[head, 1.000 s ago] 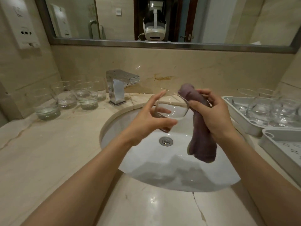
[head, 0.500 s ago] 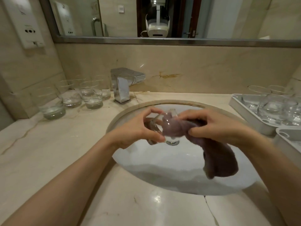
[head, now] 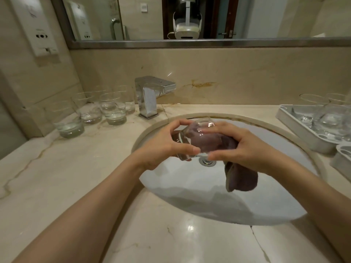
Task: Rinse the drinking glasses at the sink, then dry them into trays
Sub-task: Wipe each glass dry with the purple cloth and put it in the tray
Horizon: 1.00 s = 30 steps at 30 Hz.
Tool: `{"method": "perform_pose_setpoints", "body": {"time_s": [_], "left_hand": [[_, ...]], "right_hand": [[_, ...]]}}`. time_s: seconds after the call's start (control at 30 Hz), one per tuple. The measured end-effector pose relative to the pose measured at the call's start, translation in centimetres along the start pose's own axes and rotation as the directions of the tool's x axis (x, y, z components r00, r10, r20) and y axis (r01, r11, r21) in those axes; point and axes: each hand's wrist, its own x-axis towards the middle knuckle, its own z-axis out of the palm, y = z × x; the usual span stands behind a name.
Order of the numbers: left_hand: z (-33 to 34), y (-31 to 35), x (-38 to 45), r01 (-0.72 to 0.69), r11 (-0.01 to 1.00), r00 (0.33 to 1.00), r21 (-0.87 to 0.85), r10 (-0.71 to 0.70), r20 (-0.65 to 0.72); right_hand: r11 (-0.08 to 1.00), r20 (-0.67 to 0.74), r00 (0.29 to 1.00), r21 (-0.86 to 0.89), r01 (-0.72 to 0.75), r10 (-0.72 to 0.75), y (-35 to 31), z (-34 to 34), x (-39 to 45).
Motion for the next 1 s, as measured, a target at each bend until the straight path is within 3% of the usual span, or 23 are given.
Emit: {"method": "perform_pose_setpoints", "body": {"time_s": [0.13,0.3,0.4,0.47,0.53,0.6,0.73,0.83,0.93,1.0], "left_hand": [[0.6,-0.5,-0.3,-0.006,0.949,0.998,0.317,-0.017,0.068],[0.6,-0.9,-0.4,-0.175,0.753,0.984,0.634,0.148,0.097],[0.5,-0.6,-0.2,-0.147,0.852,0.987,0.502,0.093,0.132],[-0.5,-0.3,-0.2,-0.011,0.958,0.983,0.288,-0.042,0.178],[-1.3,-0.2,-0.4,0.116,0.991,0.960,0.069,-0.130,0.247],[-1.1,-0.5,-0.4,0.127,0.991,0.961,0.034,-0.132,0.244],[0.1,-1.0,-0.5,-0.016,0.938,0.990,0.345,-0.033,0.134],[0.5,-1.5,-1.0,-0.247,0.720,0.968,0.649,0.152,0.199],[0.6,-2.2,-0.8,-0.364,0.591,0.931,0.720,0.261,0.256],[0.6,-2.4,-0.5,-0.369,0.639,0.928,0.675,0.288,0.236]], "right_hand": [[0.990,0.211,0.971,0.054,-0.129,0.115,0.7,1.9,-0.4],[0.957,0.213,0.966,0.220,-0.191,0.144,1.4,2.0,-0.3],[0.979,0.156,0.982,0.156,-0.130,0.106,1.4,2.2,-0.5],[0.999,0.068,0.998,-0.034,-0.005,0.007,1.2,2.3,-0.7],[0.937,0.069,0.986,-0.307,0.167,-0.153,1.3,2.4,-0.7],[0.908,0.070,0.979,-0.366,0.202,-0.190,1.4,2.3,-0.7],[0.995,0.165,0.984,0.069,-0.078,0.066,1.3,2.1,-0.6],[0.954,0.285,0.951,0.233,-0.188,0.118,1.7,2.0,-0.5],[0.922,0.311,0.940,0.304,-0.239,0.141,1.7,1.9,-0.6],[0.939,0.244,0.960,0.275,-0.204,0.137,2.0,2.1,-0.7]]}}
